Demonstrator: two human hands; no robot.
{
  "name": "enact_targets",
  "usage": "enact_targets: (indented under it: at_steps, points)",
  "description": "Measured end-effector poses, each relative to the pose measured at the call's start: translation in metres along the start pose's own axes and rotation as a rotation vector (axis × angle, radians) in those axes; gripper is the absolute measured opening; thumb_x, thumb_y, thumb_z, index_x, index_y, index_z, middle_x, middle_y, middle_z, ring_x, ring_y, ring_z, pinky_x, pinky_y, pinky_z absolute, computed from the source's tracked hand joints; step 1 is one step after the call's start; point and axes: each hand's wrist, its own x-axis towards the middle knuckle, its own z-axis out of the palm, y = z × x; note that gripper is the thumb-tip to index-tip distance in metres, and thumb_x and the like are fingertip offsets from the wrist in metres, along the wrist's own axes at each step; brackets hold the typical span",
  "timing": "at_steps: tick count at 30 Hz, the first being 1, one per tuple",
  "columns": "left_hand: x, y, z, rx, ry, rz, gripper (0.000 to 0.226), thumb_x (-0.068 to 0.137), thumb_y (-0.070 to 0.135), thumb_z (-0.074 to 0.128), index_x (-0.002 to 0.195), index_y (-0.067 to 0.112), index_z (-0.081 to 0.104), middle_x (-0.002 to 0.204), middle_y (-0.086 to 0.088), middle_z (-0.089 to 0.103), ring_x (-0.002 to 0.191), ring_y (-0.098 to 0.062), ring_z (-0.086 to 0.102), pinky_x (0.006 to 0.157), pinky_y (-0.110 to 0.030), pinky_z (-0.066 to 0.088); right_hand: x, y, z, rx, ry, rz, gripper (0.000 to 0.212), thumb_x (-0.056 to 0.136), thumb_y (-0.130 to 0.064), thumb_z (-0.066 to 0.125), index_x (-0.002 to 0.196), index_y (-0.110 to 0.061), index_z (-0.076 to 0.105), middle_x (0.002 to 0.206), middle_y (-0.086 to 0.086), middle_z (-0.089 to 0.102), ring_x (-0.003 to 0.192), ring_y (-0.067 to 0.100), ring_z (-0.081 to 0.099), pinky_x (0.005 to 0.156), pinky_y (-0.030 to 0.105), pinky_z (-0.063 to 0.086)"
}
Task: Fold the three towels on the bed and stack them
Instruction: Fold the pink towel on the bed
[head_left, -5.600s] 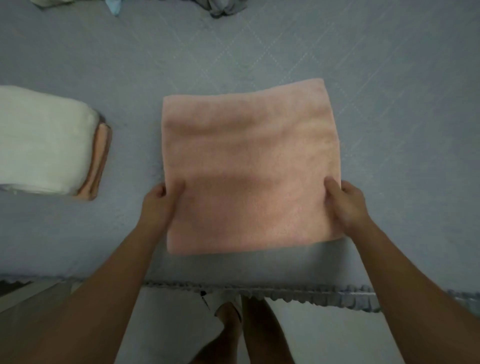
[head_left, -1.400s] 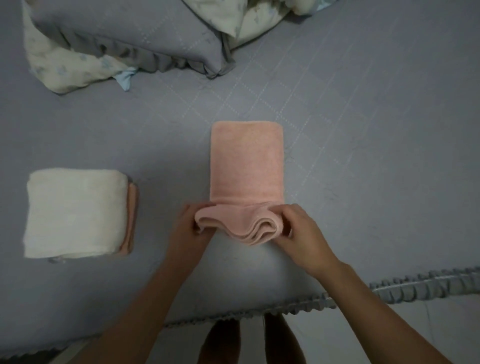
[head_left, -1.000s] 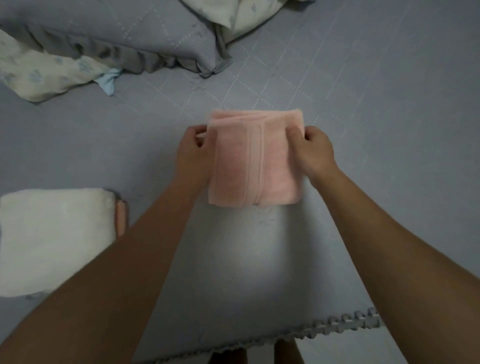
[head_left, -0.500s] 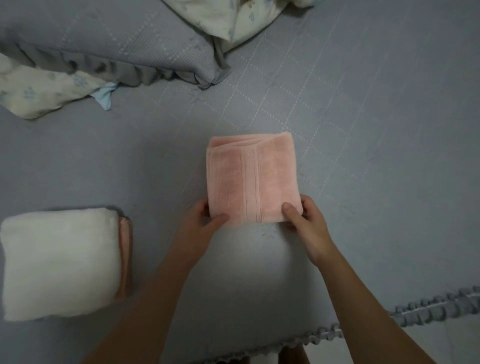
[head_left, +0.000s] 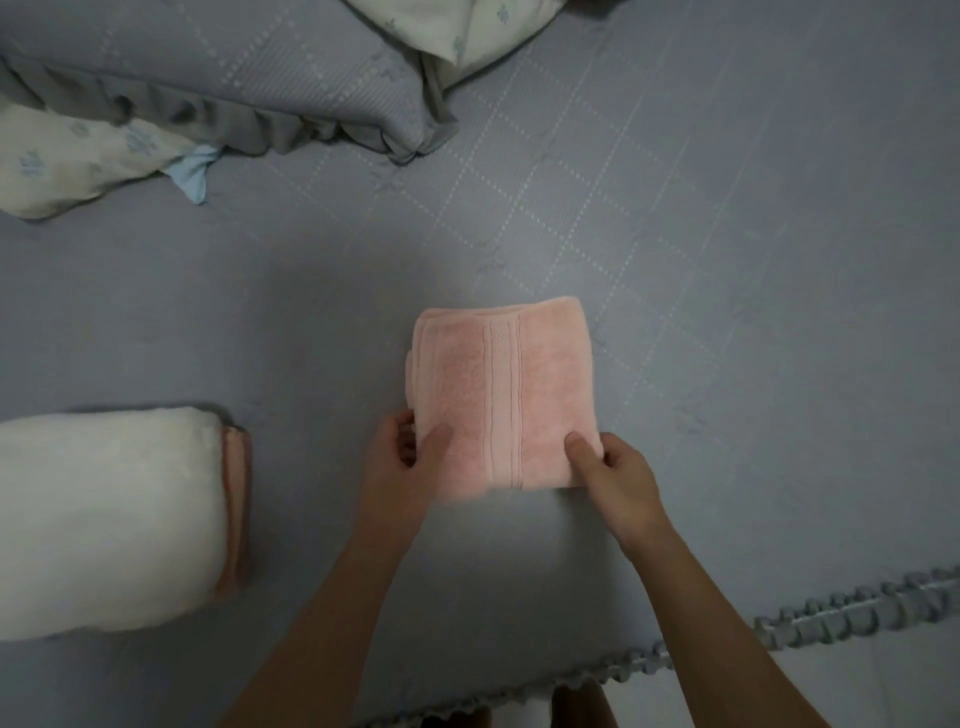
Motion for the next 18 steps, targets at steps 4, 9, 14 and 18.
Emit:
enact_targets:
  at_steps: [4, 9, 14, 18]
  points:
    - [0.020, 0.025, -0.003, 0.032, 0.049, 0.154, 0.039, 0.079, 0.038, 0.074, 0.109, 0.045, 0.052, 0.088, 0.021, 0.062, 0.064, 0.004, 0.058, 0.054, -0.011, 0.047, 0.016, -0.031, 0.000, -0.013, 0.149, -0.182, 0.034, 0.079, -0.035, 0.070, 0.109, -0.025, 0.060, 0.108, -0.008, 0.062, 0.091, 0.001, 0.061, 0.082, 0.020, 0.051]
    - [0.068, 0.055, 0.001, 0.232, -0.039, 0.258, 0.064, 0.077, 0.042, 0.074, 0.135, 0.034, 0.048, 0.121, 0.005, 0.056, 0.088, -0.007, 0.059, 0.083, -0.032, 0.054, 0.053, -0.081, 0.001, -0.348, 0.054, -0.489, 0.063, 0.087, -0.031, 0.060, 0.146, -0.026, 0.038, 0.156, 0.004, 0.029, 0.139, 0.023, 0.030, 0.113, 0.033, 0.023]
    - [0.110, 0.087, -0.006, 0.562, -0.331, 0.314, 0.060, 0.083, 0.032, 0.074, 0.139, 0.026, 0.053, 0.140, -0.004, 0.053, 0.123, -0.018, 0.052, 0.106, -0.027, 0.038, 0.075, -0.104, 0.002, -0.758, -0.086, -0.575, 0.050, 0.092, -0.032, 0.054, 0.141, -0.024, 0.046, 0.135, 0.005, 0.048, 0.126, 0.027, 0.039, 0.100, 0.037, 0.035]
    - [0.111, 0.105, -0.017, 0.589, -0.402, 0.363, 0.011, 0.087, 0.024, 0.067, 0.097, 0.028, 0.072, 0.085, 0.010, 0.069, 0.077, -0.005, 0.058, 0.068, -0.019, 0.040, 0.071, -0.107, -0.006, -0.460, -0.091, -0.638, 0.024, 0.084, -0.025, 0.058, 0.105, -0.034, 0.064, 0.103, -0.010, 0.051, 0.098, 0.003, 0.051, 0.086, 0.016, 0.037]
